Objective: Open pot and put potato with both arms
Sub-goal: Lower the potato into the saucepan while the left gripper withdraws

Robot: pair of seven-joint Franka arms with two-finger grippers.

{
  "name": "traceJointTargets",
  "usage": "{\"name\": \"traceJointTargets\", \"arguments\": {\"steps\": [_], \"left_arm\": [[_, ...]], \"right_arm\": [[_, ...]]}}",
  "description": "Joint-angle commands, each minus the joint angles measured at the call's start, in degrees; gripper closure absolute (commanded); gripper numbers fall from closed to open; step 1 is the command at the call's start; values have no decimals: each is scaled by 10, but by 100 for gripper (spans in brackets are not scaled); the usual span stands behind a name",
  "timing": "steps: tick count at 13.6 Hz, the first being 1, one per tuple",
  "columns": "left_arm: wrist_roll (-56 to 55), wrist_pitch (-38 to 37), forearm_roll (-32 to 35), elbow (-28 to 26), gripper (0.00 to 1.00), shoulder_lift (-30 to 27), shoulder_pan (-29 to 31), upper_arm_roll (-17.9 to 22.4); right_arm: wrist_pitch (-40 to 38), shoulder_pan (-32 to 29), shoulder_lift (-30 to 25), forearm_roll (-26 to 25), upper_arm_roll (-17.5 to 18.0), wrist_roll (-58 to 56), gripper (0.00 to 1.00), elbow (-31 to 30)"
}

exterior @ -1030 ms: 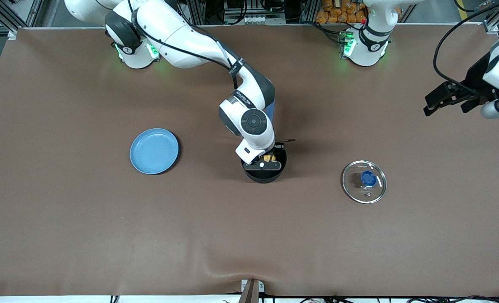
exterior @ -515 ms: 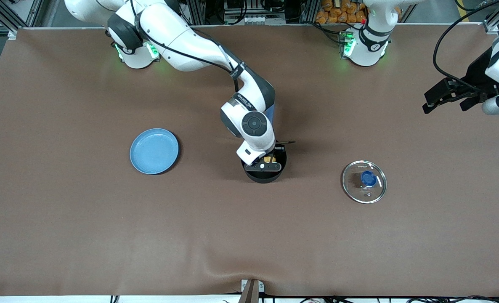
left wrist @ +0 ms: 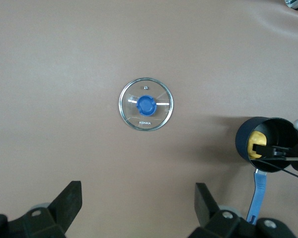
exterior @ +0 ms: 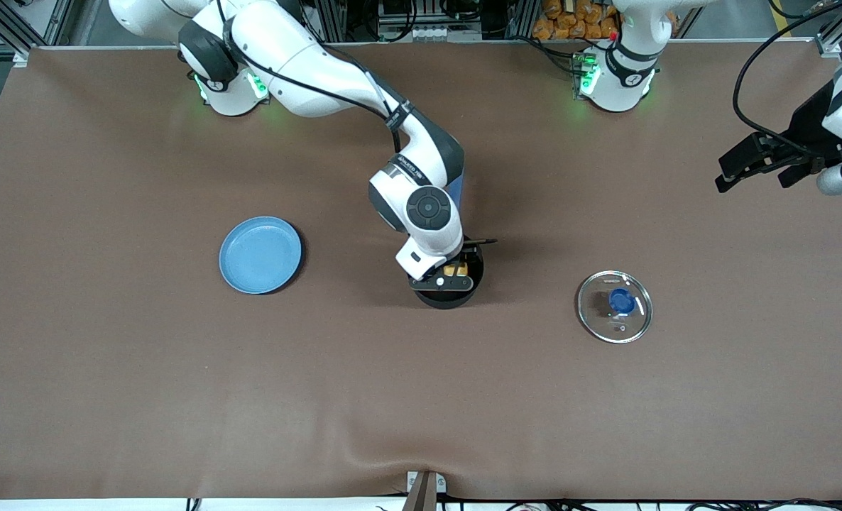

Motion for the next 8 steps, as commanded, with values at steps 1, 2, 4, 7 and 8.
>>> {"name": "traceJointTargets", "arguments": {"steps": [1, 2, 4, 7, 8], "left_arm": [[9, -12, -10, 18, 0, 5, -3, 0], [9, -12, -9, 18, 0, 0, -11, 9], [10, -8, -9, 16, 0, 3, -68, 73], [31, -9, -15, 15, 0, 5, -101, 118], [32, -8, -16, 15, 0, 5, -100, 122]], "right_arm": [[-51, -16, -48, -4, 3, 8, 0, 6], [-68, -23, -59, -5, 2, 8, 0, 18], [-122, -26, -82, -28, -10, 1, 0, 51], [-178, -89, -144, -32, -9, 4, 0, 57], [-191, -118, -166, -29, -3, 4, 0, 57]]}}
